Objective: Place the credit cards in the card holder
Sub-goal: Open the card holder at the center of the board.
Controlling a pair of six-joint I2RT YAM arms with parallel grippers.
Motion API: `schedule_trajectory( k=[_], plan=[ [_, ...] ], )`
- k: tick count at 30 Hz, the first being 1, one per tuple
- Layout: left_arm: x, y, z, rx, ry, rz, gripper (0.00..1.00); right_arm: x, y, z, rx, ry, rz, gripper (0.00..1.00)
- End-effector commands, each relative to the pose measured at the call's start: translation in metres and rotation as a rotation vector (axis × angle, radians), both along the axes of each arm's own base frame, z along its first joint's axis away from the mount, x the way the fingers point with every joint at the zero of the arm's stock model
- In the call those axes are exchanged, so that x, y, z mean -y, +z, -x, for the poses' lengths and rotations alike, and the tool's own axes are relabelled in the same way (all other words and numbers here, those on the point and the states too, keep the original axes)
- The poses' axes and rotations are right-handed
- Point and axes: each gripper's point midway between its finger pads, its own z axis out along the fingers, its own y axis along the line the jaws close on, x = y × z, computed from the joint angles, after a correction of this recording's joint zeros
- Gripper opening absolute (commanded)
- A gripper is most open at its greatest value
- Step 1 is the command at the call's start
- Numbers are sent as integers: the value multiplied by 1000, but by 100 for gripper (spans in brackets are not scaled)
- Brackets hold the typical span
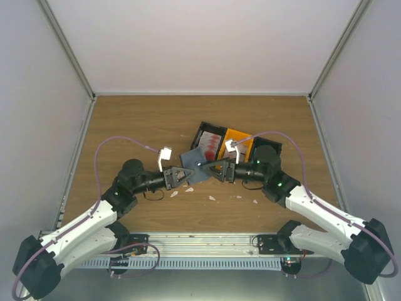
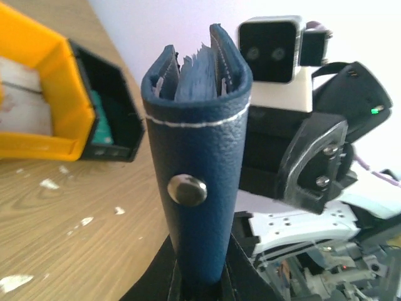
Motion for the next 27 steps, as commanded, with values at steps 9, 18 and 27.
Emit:
schedule_trajectory(
  k=[9,18,27],
  plan=[
    [-13,-74,-24,-38,120,-292,0,25,-71,-64,112,-410,538,68],
    [-10,-103,-33,-50,97,-401,0,-6,-111,-71,102,-408,752,63],
    [-11,-122,-31,-70,84,-447,0,-38,-144,-38,63,-208,762,64]
  ],
)
